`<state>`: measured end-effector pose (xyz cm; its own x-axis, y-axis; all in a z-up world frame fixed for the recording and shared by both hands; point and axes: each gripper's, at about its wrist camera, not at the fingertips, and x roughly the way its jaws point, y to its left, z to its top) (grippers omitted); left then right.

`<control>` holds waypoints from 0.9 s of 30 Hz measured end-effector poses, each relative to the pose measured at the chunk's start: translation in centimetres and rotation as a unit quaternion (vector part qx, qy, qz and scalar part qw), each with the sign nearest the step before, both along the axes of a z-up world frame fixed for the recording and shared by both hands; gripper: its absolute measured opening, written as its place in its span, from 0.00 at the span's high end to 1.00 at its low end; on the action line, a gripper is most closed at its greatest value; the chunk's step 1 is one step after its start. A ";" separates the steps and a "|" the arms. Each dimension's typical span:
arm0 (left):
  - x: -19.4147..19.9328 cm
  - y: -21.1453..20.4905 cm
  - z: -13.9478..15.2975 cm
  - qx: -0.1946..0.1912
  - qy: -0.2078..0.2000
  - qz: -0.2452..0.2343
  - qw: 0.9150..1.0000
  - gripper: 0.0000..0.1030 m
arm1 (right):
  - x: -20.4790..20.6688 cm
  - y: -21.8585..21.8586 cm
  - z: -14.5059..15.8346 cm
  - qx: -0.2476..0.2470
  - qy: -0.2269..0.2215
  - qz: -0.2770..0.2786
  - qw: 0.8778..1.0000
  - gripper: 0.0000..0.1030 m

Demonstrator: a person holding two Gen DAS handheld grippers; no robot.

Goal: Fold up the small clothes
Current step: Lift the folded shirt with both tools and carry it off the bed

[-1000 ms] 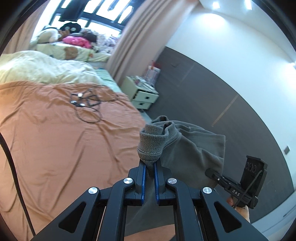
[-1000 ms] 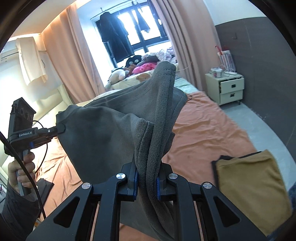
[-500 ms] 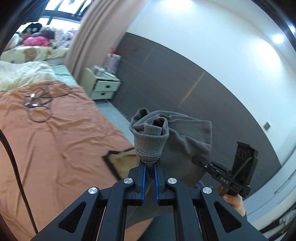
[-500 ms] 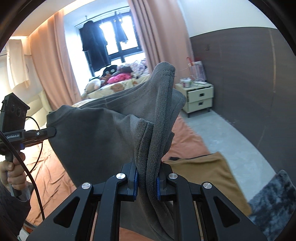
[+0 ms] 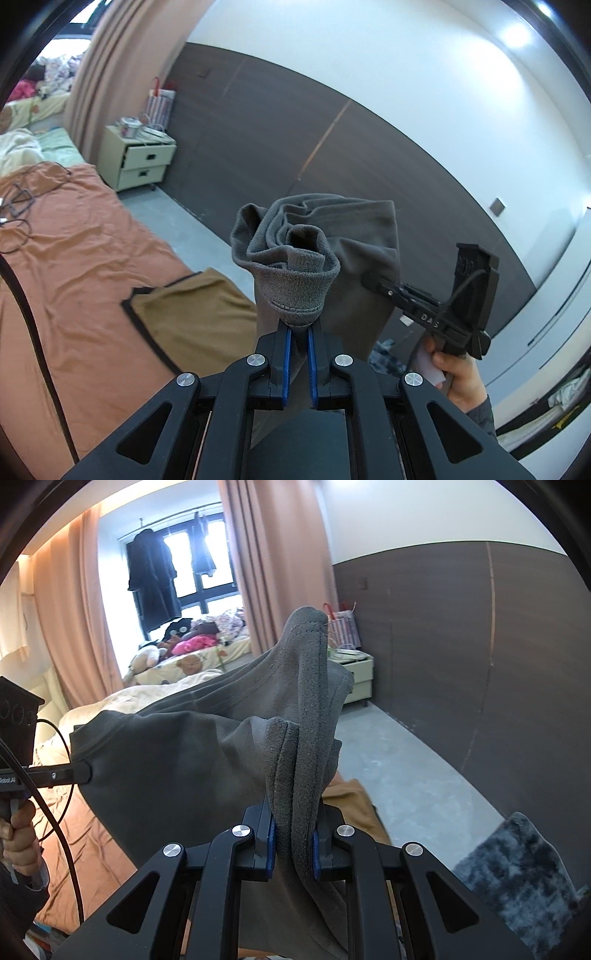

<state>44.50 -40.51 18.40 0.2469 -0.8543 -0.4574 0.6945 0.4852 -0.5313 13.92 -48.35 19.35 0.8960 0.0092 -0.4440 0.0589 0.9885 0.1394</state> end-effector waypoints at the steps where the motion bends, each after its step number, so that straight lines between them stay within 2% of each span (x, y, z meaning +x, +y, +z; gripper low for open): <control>1: 0.0 -0.5 -0.2 0.000 0.003 -0.005 1.000 0.93 | 0.0 0.1 0.0 -0.001 0.002 -0.006 1.000 0.89; 6: 0.9 -2.3 -1.5 -0.002 0.020 -0.017 1.000 0.93 | 0.8 1.1 0.0 0.000 0.009 -0.026 1.000 0.90; 10: 2.6 -3.2 -3.3 0.000 0.035 -0.018 0.999 0.93 | 3.1 1.8 -0.2 0.001 0.019 -0.039 0.999 0.90; 21: 10.4 -3.4 -8.9 0.021 0.074 0.017 0.997 0.93 | 14.0 5.1 -1.8 0.005 0.062 -0.043 0.997 0.90; 27: 15.3 -3.4 -13.3 0.036 0.101 0.032 0.994 0.93 | 18.4 4.7 -3.7 0.007 0.090 -0.045 0.995 0.90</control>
<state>59.78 -43.93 5.12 0.1977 -0.8033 -0.5617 0.5439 0.5667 -0.6189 32.29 -43.64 15.66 0.7994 -0.0599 -0.5978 0.1725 0.9760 0.1329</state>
